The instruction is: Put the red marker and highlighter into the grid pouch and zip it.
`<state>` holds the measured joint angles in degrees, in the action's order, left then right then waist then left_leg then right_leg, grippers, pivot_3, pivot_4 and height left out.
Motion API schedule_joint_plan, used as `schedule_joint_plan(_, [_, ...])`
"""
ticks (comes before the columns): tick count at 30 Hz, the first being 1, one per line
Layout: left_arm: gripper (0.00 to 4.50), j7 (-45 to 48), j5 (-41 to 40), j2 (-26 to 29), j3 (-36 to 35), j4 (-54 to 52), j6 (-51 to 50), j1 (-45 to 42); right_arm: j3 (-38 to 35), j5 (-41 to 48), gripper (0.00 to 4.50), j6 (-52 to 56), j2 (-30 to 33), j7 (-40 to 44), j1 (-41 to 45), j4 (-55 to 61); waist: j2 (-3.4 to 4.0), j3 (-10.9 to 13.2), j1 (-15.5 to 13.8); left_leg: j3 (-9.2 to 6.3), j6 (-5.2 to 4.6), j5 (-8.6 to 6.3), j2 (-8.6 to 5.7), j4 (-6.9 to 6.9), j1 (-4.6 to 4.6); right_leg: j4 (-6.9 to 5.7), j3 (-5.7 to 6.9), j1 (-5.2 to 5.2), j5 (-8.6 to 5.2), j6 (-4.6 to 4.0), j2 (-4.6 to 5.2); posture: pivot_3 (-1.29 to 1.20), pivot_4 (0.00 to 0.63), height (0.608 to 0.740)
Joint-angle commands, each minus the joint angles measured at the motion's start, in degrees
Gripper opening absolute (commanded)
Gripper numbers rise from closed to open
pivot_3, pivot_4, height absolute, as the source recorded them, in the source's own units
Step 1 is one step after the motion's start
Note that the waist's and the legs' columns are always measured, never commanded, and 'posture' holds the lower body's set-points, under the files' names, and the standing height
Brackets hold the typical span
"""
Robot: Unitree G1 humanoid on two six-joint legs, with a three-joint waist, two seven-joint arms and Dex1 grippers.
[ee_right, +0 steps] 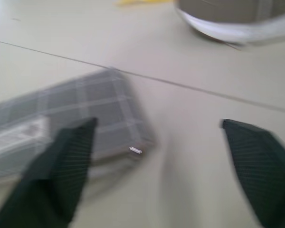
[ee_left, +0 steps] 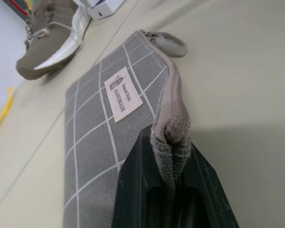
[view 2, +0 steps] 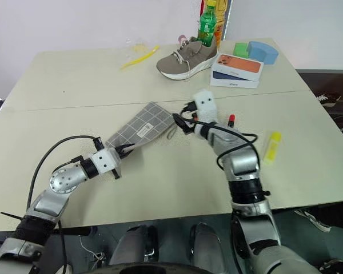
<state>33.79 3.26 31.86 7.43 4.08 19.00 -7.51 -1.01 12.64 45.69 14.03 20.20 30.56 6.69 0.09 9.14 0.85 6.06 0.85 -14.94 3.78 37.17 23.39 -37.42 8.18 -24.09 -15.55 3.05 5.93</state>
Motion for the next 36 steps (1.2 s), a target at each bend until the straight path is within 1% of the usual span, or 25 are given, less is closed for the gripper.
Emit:
schedule_joint_plan(1, [0.00,-0.1,-1.9,-0.8,-1.2,-4.7,-2.4,0.6,0.4,1.9,4.44,4.6,0.0,-0.1,-0.5,4.6,-0.02,0.0,0.3,0.00,0.00,0.00,0.02,0.00,-0.01,-0.01,-0.02,-0.01,0.00,0.00,-0.03,0.00,0.150,0.740])
schedule_joint_plan(3, [0.00,0.0,-2.5,-1.6,-1.0,-6.7,-3.8,0.9,0.2,2.2,4.44,6.3,-1.2,-1.2,-1.2,3.9,-0.03,0.0,0.3,0.00,0.00,0.00,0.04,0.00,-0.01,-0.06,-0.02,-0.06,0.00,-0.01,-0.07,0.00,0.150,0.740])
schedule_joint_plan(8, [0.00,0.4,-3.3,-2.4,-0.9,-10.0,-6.0,1.2,-1.1,3.2,4.44,6.0,-4.2,-2.9,-0.9,2.4,-0.04,0.0,0.1,0.01,0.00,0.00,0.03,0.00,0.02,-0.06,-0.04,-0.09,0.00,-0.01,-0.06,0.00,0.150,0.740])
schedule_joint_plan(13, [0.00,0.5,-4.0,-2.6,-1.2,-11.9,-7.1,1.7,-1.9,4.1,4.44,5.6,-5.0,-3.5,-0.3,1.3,-0.04,0.0,-0.1,0.02,0.00,0.00,0.02,0.01,0.04,-0.05,-0.04,-0.09,0.00,-0.01,-0.04,0.00,0.150,0.740])
schedule_joint_plan(15, [0.00,0.6,-4.3,-2.6,-1.4,-12.4,-7.3,1.9,-2.1,4.4,3.90,5.3,-4.8,-3.5,-0.3,0.8,-0.04,0.0,0.0,0.02,0.00,0.00,0.01,0.01,0.04,-0.05,-0.04,-0.10,0.00,-0.01,-0.05,0.00,0.150,0.740])
schedule_joint_plan(17, [0.00,0.6,-4.7,-2.8,-1.6,-12.8,-7.5,2.2,-1.8,4.5,3.15,4.8,-4.5,-3.1,-0.6,0.7,-0.04,0.0,0.0,0.01,0.00,0.00,0.02,0.00,0.04,-0.05,-0.04,-0.10,0.00,-0.01,-0.05,0.00,0.150,0.740])
schedule_joint_plan(18, [0.00,0.6,-4.8,-2.8,-1.7,-13.0,-7.5,2.4,-1.8,4.6,2.57,4.6,-4.4,-2.9,-0.8,0.9,-0.04,0.0,0.0,0.02,0.00,0.00,0.02,0.00,0.04,-0.05,-0.05,-0.10,0.00,-0.01,-0.05,0.00,0.150,0.740])
schedule_joint_plan(20, [0.00,0.6,-4.9,-2.6,-1.8,-13.3,-7.5,2.8,-1.9,5.1,1.60,4.4,-4.4,-2.5,-1.1,1.3,-0.04,0.0,0.0,0.01,0.00,0.00,0.02,0.00,0.04,-0.05,-0.05,-0.11,0.00,-0.01,-0.05,0.00,0.150,0.740])
schedule_joint_plan(21, [0.00,0.5,-5.1,-2.6,-1.9,-13.4,-7.6,3.0,-1.9,5.2,0.96,4.4,-4.4,-2.4,-1.2,1.4,-0.04,0.0,0.0,0.01,0.00,0.00,0.02,0.00,0.04,-0.05,-0.05,-0.11,0.00,-0.01,-0.05,0.00,0.150,0.740])
schedule_joint_plan(22, [0.00,0.5,-5.3,-2.6,-2.1,-13.6,-7.7,3.1,-1.9,5.3,0.57,4.4,-4.3,-2.4,-1.4,1.6,-0.04,0.0,0.0,0.01,0.00,0.00,0.02,0.00,0.04,-0.05,-0.05,-0.11,0.00,-0.01,-0.06,0.00,0.150,0.740])
schedule_joint_plan(23, [0.00,0.5,-5.5,-2.6,-2.2,-13.7,-7.7,3.3,-1.8,5.3,0.06,4.3,-4.1,-2.3,-1.5,1.8,-0.04,0.0,0.0,0.01,0.00,0.00,0.02,0.00,0.04,-0.05,-0.05,-0.11,0.00,-0.01,-0.06,0.00,0.150,0.740])
schedule_joint_plan(27, [0.00,0.2,-7.0,-2.8,-3.3,-14.0,-8.9,3.6,-1.5,5.8,0.02,4.2,-2.9,-1.1,-2.1,3.0,-0.04,0.0,0.0,0.01,0.00,0.00,0.02,0.00,0.04,-0.05,-0.05,-0.11,0.00,-0.01,-0.05,0.00,0.150,0.740])
schedule_joint_plan(30, [0.00,0.1,-8.8,-3.4,-4.4,-14.3,-10.2,3.5,-0.9,5.8,0.75,4.5,-0.8,0.5,-2.8,4.4,-0.04,0.0,-0.1,0.01,0.00,0.00,0.02,0.00,0.04,-0.05,-0.05,-0.11,0.00,-0.01,-0.05,0.00,0.150,0.740])
schedule_joint_plan(31, [0.00,0.2,-9.1,-3.6,-4.7,-14.3,-10.6,3.4,-0.2,5.3,1.31,4.1,0.2,0.8,-3.0,4.8,-0.05,0.0,-0.1,0.01,0.00,0.00,0.02,0.00,0.04,-0.05,-0.05,-0.11,0.00,-0.01,-0.05,0.00,0.150,0.740])
schedule_joint_plan(32, [0.00,0.4,-9.2,-3.6,-4.7,-14.2,-10.5,3.4,0.5,4.9,1.68,3.9,0.9,1.2,-3.1,5.1,-0.05,0.0,0.0,0.01,0.00,0.00,0.01,0.01,0.04,-0.05,-0.05,-0.11,0.00,-0.01,-0.05,0.00,0.150,0.740])
schedule_joint_plan(33, [0.00,0.6,-9.2,-3.5,-4.6,-14.1,-10.3,3.4,1.3,4.5,2.17,3.5,1.5,1.5,-3.2,5.2,-0.05,0.0,0.0,0.02,0.00,0.00,0.01,0.01,0.04,-0.05,-0.05,-0.11,0.00,-0.01,-0.05,0.00,0.150,0.740])
schedule_joint_plan(36, [0.00,1.0,-9.1,-3.6,-4.5,-14.0,-10.1,3.4,2.2,4.3,2.17,3.0,1.7,1.4,-3.0,4.7,-0.05,0.0,0.1,0.01,0.00,0.00,0.02,0.00,0.04,-0.05,-0.05,-0.11,0.00,-0.01,-0.07,0.00,0.150,0.740])
